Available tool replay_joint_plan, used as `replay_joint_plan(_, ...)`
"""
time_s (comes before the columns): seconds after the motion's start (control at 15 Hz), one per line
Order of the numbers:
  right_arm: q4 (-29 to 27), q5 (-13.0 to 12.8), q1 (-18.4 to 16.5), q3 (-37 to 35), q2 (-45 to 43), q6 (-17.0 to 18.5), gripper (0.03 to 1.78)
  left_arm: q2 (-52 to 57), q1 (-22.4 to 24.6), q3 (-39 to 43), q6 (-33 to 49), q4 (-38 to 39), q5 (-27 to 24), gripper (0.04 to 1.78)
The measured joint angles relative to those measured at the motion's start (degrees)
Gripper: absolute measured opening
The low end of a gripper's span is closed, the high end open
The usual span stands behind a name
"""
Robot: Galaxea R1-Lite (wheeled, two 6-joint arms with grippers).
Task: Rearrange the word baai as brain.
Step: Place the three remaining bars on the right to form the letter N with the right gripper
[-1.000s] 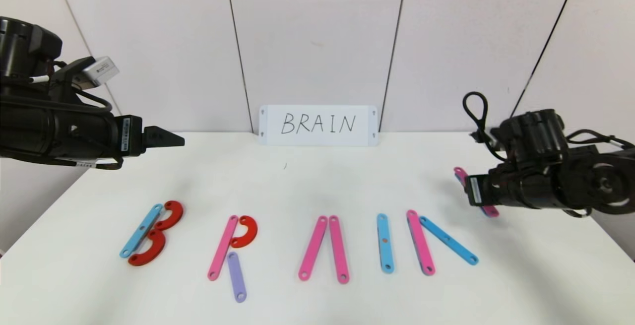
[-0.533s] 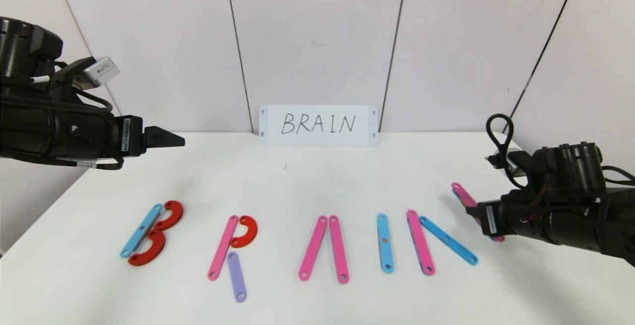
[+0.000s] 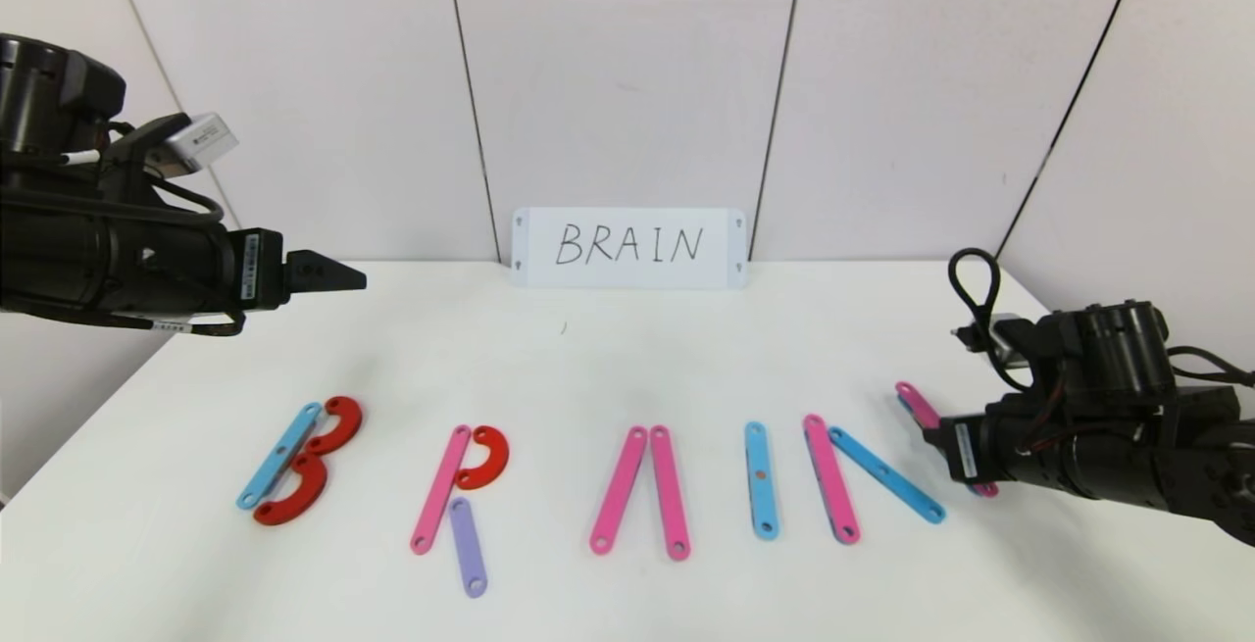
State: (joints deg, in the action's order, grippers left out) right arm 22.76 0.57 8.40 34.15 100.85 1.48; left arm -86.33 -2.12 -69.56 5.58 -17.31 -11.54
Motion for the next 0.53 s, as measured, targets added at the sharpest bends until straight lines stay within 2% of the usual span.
replay_joint_plan(0.33,5.81,-1.08,0.99,-1.62,3.11,0.0,0.3,0.0,0.01,-0.01,-0.02,0.06,0.02,1.73)
replay_joint_plan(0.53,7.22,-1.45,1.13,-2.26,4.9,0.17,0.3,-0.02,0.01,-0.01,-0.02,0.09,0.02,1.73)
